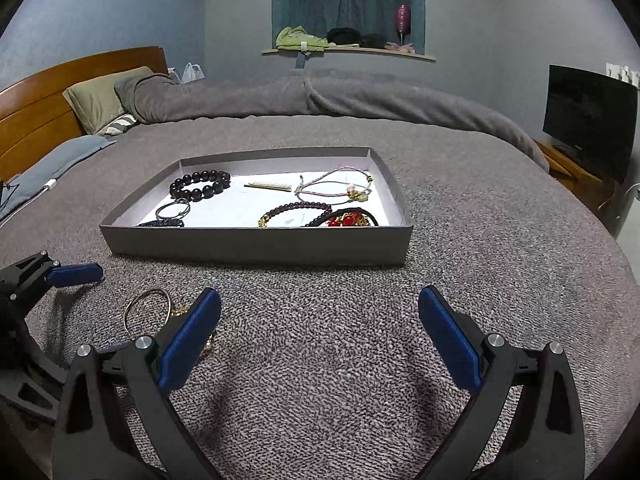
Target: Organize jewelry
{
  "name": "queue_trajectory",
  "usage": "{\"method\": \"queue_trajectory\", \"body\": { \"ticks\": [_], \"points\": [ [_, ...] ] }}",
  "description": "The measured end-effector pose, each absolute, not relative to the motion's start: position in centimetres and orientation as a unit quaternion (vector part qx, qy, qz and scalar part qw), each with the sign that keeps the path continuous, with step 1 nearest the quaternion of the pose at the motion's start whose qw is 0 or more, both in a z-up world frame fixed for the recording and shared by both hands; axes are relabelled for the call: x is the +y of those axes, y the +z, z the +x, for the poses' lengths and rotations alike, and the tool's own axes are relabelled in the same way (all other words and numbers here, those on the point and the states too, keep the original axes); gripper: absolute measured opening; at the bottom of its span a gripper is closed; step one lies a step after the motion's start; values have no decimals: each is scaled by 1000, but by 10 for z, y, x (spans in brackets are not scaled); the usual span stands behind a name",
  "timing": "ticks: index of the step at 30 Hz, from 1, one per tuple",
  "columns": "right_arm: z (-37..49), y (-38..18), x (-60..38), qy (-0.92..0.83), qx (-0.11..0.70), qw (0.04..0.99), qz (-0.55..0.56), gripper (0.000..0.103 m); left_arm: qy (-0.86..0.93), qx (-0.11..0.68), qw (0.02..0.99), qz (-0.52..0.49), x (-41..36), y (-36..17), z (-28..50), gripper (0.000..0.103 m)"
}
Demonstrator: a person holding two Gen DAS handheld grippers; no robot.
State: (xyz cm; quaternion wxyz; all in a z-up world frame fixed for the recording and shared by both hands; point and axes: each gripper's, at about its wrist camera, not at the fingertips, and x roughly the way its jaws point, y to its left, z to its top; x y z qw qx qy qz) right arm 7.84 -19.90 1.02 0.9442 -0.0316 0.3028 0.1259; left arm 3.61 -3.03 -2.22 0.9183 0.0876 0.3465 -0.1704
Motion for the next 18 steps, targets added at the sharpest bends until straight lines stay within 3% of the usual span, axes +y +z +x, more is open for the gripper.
{"method": "queue_trajectory", "body": {
  "ticks": [8,18],
  "points": [
    [80,13,-210,119,303,946,-10,98,-179,352,910,125,-46,-25,41,91],
    [78,10,-209,146,313,938,-15,98,-204,342,906,142,-49,-22,38,48]
  ]
}}
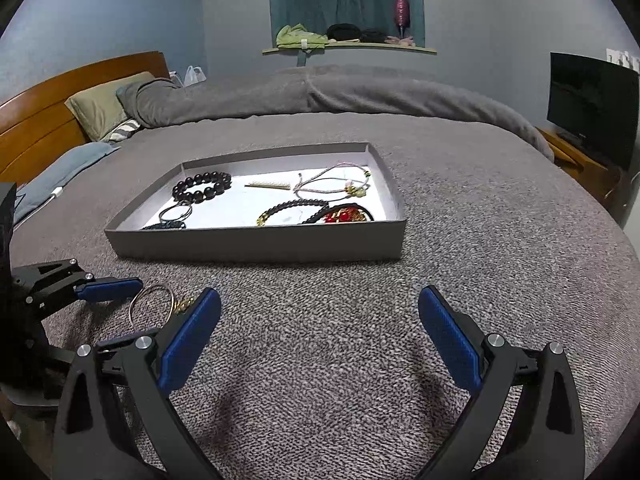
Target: Organize jewelry
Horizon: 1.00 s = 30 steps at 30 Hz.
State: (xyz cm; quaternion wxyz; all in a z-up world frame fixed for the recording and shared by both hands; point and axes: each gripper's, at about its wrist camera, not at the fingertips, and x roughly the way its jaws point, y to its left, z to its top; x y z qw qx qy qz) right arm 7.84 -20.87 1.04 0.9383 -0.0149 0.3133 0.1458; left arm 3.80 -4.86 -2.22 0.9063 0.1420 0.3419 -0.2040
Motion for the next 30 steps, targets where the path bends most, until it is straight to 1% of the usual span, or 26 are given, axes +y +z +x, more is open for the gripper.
{"method": "queue_trajectory", "body": {
  "ticks": [7,10,14,21,22,24,25,27,30],
  "points": [
    [72,8,-193,179,315,931,-39,98,-199,340,909,136,-35,-19,33,48],
    [69,7,-183,194,318,927,-50,98,-205,346,908,118,-27,-17,32,48],
    [65,3,-166,212,320,920,-79,97,-176,342,913,136,-20,-16,30,48],
    [59,-4,-140,232,327,908,-123,97,-166,366,910,98,1,-19,37,48],
    [59,-5,-138,234,329,906,-125,95,-166,368,910,99,1,-20,37,48],
    [59,-7,-133,236,334,903,-130,86,-167,369,909,99,1,-21,37,48],
    [60,-9,-130,237,338,901,-134,83,-168,369,909,97,1,-22,37,48],
    [61,-13,-125,237,345,897,-142,73,-170,371,908,92,2,-22,38,48],
    [61,-15,-122,240,351,894,-142,65,-169,371,908,92,2,-23,38,48]
  ]
}}
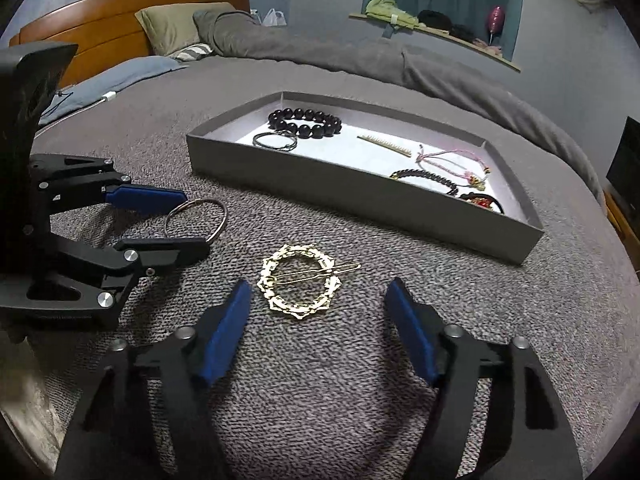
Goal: Organize jewelry
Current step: 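Grasp the gold ornate ring with the right gripper, then carry silver hoop with left gripper while right carries gold ring into box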
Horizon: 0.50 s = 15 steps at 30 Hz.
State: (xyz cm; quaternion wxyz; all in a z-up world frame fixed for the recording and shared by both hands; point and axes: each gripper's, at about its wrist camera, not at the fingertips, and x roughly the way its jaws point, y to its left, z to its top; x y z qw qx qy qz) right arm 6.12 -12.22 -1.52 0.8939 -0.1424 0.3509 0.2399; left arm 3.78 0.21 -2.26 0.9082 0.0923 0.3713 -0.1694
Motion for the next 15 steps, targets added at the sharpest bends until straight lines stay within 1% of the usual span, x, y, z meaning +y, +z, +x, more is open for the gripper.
{"method": "queue_trajectory", "body": {
  "ticks": [1,4,6,8,15],
  "points": [
    [61,-15,-122,239,351,894,-141,64,-169,371,908,93,2,-23,38,48],
    [61,-16,-123,240,354,894,-137,56,-169,372,908,92,2,-23,38,48],
    [61,-16,-123,244,355,892,-133,47,-168,373,908,93,1,-24,38,48],
    [62,-15,-123,243,354,893,-131,42,-168,373,908,93,1,-24,39,48],
    [60,-11,-126,240,351,897,-123,42,-169,371,909,86,2,-24,39,48]
  ]
}}
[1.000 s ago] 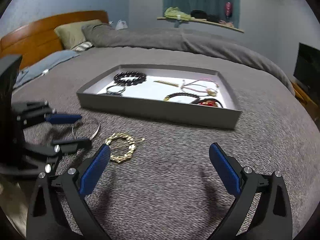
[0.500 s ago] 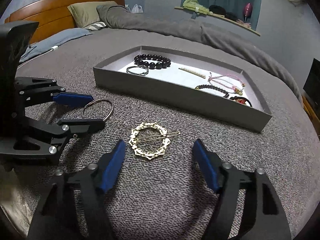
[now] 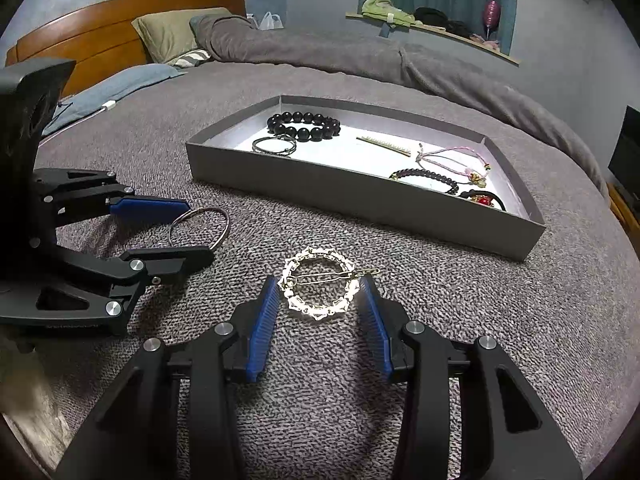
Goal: Organize jewelry
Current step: 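Carry silver hoop with left gripper while right carries gold ring into box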
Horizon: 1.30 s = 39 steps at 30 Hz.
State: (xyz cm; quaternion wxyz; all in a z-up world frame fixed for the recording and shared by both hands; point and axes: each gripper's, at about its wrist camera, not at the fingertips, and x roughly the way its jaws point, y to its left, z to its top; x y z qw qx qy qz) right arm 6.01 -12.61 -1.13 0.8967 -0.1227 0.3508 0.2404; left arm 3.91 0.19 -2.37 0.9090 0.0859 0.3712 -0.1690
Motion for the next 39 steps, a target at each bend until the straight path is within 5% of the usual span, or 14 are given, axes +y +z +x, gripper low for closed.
{"method": "queue_trajectory", "body": {
  "ticks": [18,27,39],
  "points": [
    [61,15,-149,230,319,916,-82,42,-164,320,931,67,11,14,32,48],
    [114,67,-162,211,276,936,-64,42,-132,296,945,51,14,46,97,48],
    [208,32,-159,190,333,921,-63,42,-174,372,910,57,-1,16,183,48]
  ]
}}
